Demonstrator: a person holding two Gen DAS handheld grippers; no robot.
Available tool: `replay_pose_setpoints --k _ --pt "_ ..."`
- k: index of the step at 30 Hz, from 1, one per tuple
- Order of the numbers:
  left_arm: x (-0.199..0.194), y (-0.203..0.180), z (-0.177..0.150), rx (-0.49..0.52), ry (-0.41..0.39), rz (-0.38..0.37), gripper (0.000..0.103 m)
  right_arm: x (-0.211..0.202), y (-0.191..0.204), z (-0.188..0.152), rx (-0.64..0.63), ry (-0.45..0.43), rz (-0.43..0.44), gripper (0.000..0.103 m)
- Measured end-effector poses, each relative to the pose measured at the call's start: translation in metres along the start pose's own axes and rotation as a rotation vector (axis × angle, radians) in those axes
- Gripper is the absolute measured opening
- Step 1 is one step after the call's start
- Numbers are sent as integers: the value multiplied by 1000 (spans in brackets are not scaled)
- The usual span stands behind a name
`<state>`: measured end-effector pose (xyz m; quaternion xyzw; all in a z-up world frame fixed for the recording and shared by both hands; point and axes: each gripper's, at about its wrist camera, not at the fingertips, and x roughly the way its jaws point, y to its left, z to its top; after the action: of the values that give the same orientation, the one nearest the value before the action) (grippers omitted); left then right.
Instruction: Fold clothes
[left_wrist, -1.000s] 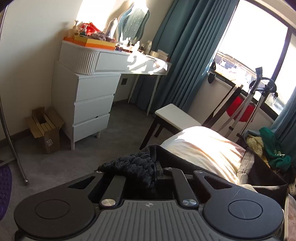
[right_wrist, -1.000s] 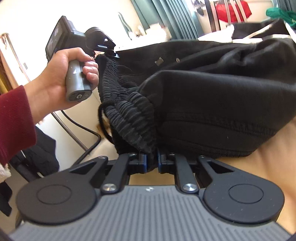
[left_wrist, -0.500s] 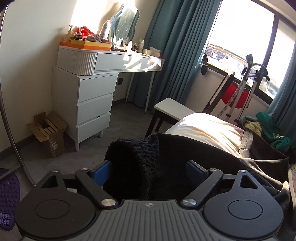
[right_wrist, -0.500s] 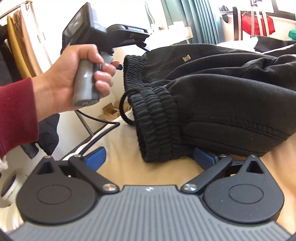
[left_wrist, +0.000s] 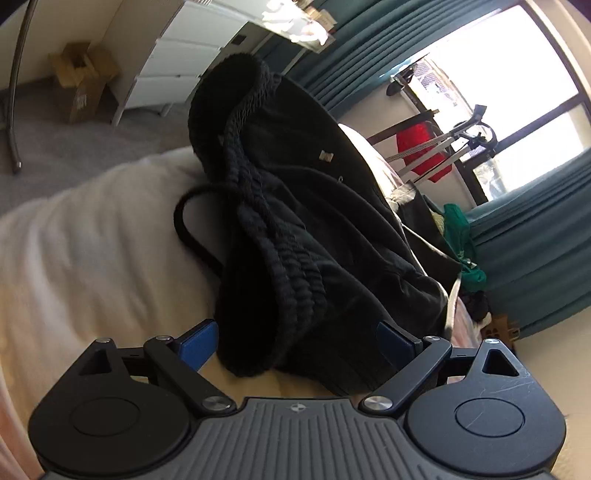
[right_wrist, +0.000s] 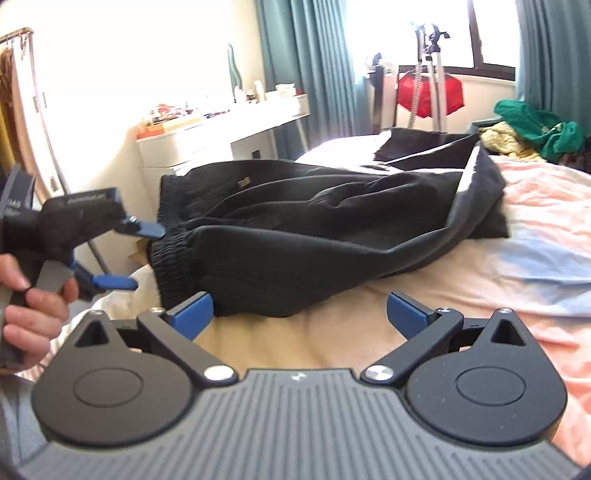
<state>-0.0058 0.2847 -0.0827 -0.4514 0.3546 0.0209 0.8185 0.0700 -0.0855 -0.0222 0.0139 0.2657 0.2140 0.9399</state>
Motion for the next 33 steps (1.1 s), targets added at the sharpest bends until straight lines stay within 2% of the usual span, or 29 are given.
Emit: replay_pose_setpoints --k 4,7,10,12,15,17,18,19,20,21,22,25,29,33 --pt "21 5 -21 -227 75 -85 94 -30 -51 3 -6 -50 -132 103" --pt "43 11 -29 -351 95 -111 91 -39 -90 -5 59 -67 -242 103" --pt "58 8 -36 -374 81 -86 91 -45 -136 -19 243 -60 -244 103" --pt "64 5 -36 -368 43 -59 90 -45 -156 -25 334 -57 -257 103" --pt "68 5 -33 -360 -37 -81 90 -32 -173 -30 368 -80 -292 103" --pt "73 9 -32 -365 -50 -75 89 -18 -182 -34 381 -78 -335 103" --pt "76 10 -34 -379 -55 -60 83 -9 -189 -35 413 -58 -348 103" --pt "76 11 -36 -387 -60 -39 74 -3 -196 -36 450 -49 -333 103" --pt "74 10 -37 -384 -65 -18 69 -1 -201 -38 483 -49 -308 103" --pt "72 9 -37 -376 -68 2 56 -1 -204 -40 501 -48 -300 102" --pt "70 9 -36 -360 -69 19 36 -1 -205 -41 504 -48 -307 103" --pt "59 9 -36 -314 -76 51 17 -6 -209 -45 509 -55 -341 103" --pt "30 -8 -40 -194 -87 88 13 -12 -205 -44 463 -76 -370 102" --pt "-8 -23 -35 -72 -57 107 12 -17 -190 -42 371 -89 -393 102"
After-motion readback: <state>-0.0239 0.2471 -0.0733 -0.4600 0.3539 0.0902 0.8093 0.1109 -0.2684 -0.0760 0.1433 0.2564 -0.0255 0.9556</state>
